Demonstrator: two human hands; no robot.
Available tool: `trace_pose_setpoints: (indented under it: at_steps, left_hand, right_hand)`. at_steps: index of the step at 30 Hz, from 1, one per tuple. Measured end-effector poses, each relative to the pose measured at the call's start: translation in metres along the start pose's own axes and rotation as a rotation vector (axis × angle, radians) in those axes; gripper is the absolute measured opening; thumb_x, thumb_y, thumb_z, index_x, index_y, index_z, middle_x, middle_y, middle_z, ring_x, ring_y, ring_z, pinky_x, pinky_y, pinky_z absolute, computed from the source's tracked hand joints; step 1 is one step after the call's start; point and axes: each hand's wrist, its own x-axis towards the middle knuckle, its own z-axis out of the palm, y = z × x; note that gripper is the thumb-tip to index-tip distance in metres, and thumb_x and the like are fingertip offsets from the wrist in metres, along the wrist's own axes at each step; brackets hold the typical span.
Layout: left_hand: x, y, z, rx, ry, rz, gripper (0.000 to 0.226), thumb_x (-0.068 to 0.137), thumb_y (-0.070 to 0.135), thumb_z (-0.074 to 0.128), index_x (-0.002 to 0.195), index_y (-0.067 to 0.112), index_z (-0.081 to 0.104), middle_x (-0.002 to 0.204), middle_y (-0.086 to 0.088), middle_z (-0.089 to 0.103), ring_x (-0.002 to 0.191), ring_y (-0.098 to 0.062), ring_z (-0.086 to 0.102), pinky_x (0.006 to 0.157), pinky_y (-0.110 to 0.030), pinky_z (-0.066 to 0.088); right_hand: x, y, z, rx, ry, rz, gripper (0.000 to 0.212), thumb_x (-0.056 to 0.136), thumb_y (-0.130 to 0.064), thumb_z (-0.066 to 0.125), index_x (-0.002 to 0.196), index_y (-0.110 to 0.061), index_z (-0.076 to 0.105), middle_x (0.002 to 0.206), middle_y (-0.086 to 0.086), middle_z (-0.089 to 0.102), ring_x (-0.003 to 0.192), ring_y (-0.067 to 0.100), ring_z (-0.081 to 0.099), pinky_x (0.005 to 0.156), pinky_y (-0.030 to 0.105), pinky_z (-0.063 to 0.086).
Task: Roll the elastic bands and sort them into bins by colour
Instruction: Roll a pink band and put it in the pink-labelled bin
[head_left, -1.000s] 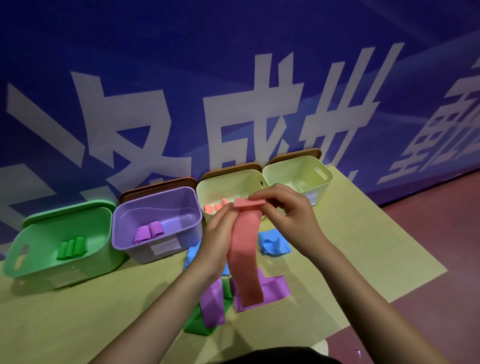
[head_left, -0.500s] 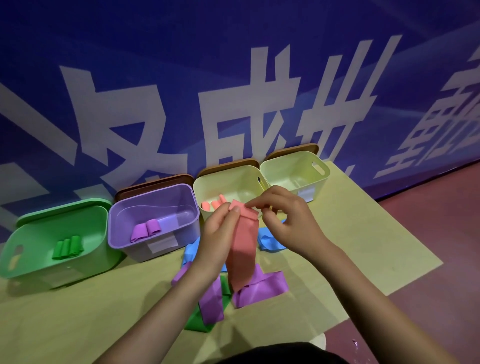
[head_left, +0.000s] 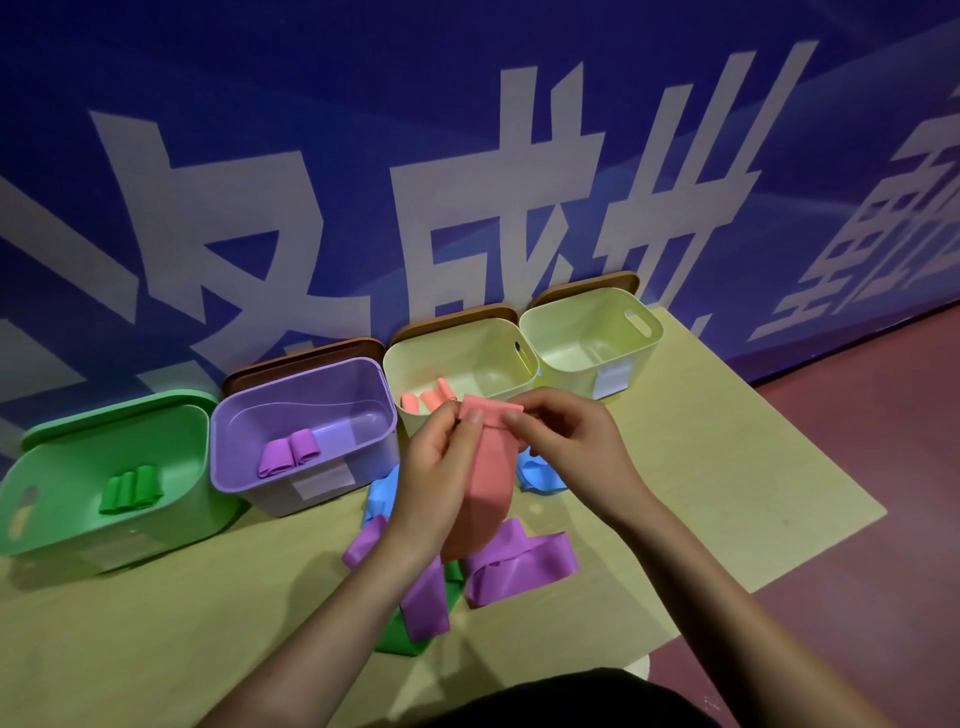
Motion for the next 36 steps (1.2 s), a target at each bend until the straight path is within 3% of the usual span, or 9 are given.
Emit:
trace_pose_setpoints:
  at_steps: [5,9,13,17,20,24,28,31,36]
  left_hand:
    - [-0.003,0.006,-0.003,-0.048,-0.024,-0.039,0.021,0.099,0.021,0.046,0.087,0.025,0.062,0.072,0.012,0.062,0.067,0.0,0.053,0.063,-0.015,0.041]
    - [-0.002,0.016,-0.005,-0.102,-0.021,-0.058,0.029,0.099,0.013,0.045,0.079,0.031,0.056,0.062,0.032,0.061,0.063,0.015,0.053,0.065,-0.004,0.041]
    - [0.002,0.01,-0.008,-0.059,-0.004,-0.012,0.023,0.098,0.016,0.049,0.08,0.018,0.062,0.071,0.009,0.059,0.072,-0.007,0.05,0.068,-0.021,0.041]
    - [0.0,-0.001,-0.009,0.067,0.022,0.148,0.029,0.096,0.026,0.05,0.081,0.003,0.059,0.071,-0.016,0.053,0.065,-0.013,0.044,0.06,-0.029,0.036]
    - [-0.003,-0.001,-0.006,0.109,0.011,0.201,0.034,0.092,0.031,0.048,0.079,0.001,0.057,0.067,-0.01,0.048,0.062,-0.01,0.041,0.056,-0.025,0.035]
    - [-0.005,0.008,0.002,-0.142,-0.029,0.015,0.021,0.095,0.018,0.055,0.078,0.013,0.064,0.067,0.016,0.061,0.067,0.001,0.053,0.066,-0.014,0.042]
    - [-0.007,0.007,0.003,-0.279,-0.123,-0.223,0.029,0.079,0.048,0.051,0.082,0.034,0.076,0.086,0.007,0.073,0.085,-0.008,0.064,0.082,-0.028,0.048]
    - [-0.008,0.003,0.004,-0.26,-0.073,-0.257,0.022,0.089,0.03,0.056,0.081,0.03,0.076,0.086,0.008,0.073,0.088,-0.013,0.064,0.086,-0.033,0.045]
    - [-0.007,0.007,0.008,-0.321,-0.05,-0.264,0.026,0.097,0.009,0.047,0.089,0.017,0.07,0.086,0.002,0.073,0.087,-0.012,0.064,0.089,-0.031,0.047]
  right_hand:
    - [0.004,-0.005,-0.002,-0.035,-0.029,-0.006,0.016,0.089,-0.009,0.064,0.076,-0.017,0.07,0.063,-0.004,0.064,0.06,0.004,0.059,0.062,0.023,0.047]
    - [0.005,-0.007,0.0,-0.05,-0.065,-0.021,0.019,0.091,-0.01,0.061,0.074,-0.01,0.069,0.065,0.008,0.064,0.059,0.01,0.055,0.061,0.027,0.043]
    - [0.005,-0.01,0.0,0.022,-0.131,-0.02,0.022,0.093,-0.005,0.058,0.073,-0.007,0.067,0.061,-0.003,0.06,0.056,0.009,0.052,0.061,0.02,0.043]
    - [0.001,-0.011,0.004,0.134,-0.124,0.022,0.004,0.087,-0.005,0.066,0.087,-0.006,0.07,0.07,0.01,0.063,0.058,0.008,0.054,0.061,0.021,0.046]
    - [-0.003,-0.009,0.005,0.129,-0.079,-0.013,0.013,0.085,-0.002,0.068,0.077,-0.012,0.068,0.067,-0.001,0.064,0.06,0.006,0.055,0.061,0.019,0.044]
    - [-0.007,-0.009,0.003,0.083,-0.02,-0.068,0.022,0.084,-0.001,0.068,0.072,-0.019,0.066,0.062,-0.011,0.063,0.059,0.001,0.055,0.06,0.015,0.043]
    - [-0.009,-0.007,-0.003,-0.012,0.056,-0.13,0.014,0.085,-0.006,0.068,0.08,-0.019,0.07,0.073,-0.002,0.067,0.068,0.01,0.058,0.066,0.028,0.047]
    - [-0.011,-0.002,-0.005,-0.147,0.094,-0.228,0.006,0.084,-0.012,0.067,0.086,-0.017,0.07,0.08,-0.002,0.067,0.072,0.014,0.06,0.069,0.029,0.049]
    - [-0.012,0.0,-0.008,-0.459,0.066,-0.52,0.01,0.089,-0.013,0.063,0.094,-0.01,0.07,0.079,-0.001,0.062,0.072,0.006,0.053,0.07,0.009,0.039]
